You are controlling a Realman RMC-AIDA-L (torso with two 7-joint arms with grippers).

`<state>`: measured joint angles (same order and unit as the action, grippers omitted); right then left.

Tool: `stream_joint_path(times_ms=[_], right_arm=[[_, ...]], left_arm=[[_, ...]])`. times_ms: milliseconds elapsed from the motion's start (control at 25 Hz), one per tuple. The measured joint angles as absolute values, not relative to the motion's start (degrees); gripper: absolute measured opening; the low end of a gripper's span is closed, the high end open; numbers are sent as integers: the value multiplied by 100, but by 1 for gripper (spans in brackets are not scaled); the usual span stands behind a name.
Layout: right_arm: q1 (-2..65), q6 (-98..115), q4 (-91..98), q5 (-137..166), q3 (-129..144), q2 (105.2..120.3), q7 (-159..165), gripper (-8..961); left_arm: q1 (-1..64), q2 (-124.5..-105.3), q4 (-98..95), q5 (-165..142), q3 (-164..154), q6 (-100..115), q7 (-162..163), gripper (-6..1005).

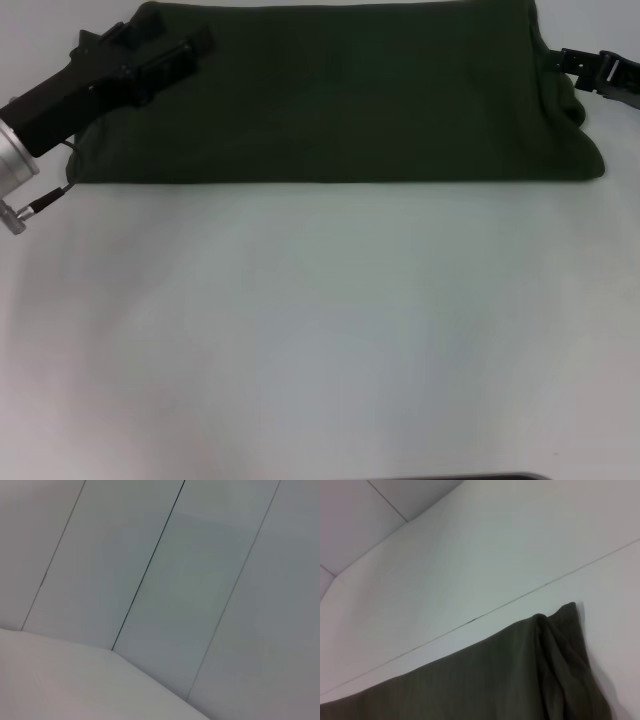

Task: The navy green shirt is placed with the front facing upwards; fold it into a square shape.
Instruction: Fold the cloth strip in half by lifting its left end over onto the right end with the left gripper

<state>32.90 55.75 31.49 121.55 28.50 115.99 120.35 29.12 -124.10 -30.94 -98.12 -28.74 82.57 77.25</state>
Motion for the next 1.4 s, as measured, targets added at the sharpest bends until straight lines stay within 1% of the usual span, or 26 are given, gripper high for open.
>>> stream_joint_path(times_ms=[280, 360, 800, 1400], right_arm=[[3419, 5325, 3131, 12155, 2877, 11733, 11962, 749], [3442, 5282, 3126, 12160, 2880, 11749, 11960, 749], [3442, 5151, 3078, 12184, 2883, 11801, 11957, 749], [3472, 5007, 2971, 12161, 2990, 11813, 11963, 746]], left_arm=[[2886, -12410, -3094, -9773, -2874, 8262, 7694, 920], [2880, -12410, -3094, -9773, -2874, 8262, 7692, 920], [2846, -12410, -3094, -9773, -2874, 8262, 7656, 921], [2848, -12410, -3094, -9765, -2856, 8271, 7646, 920]])
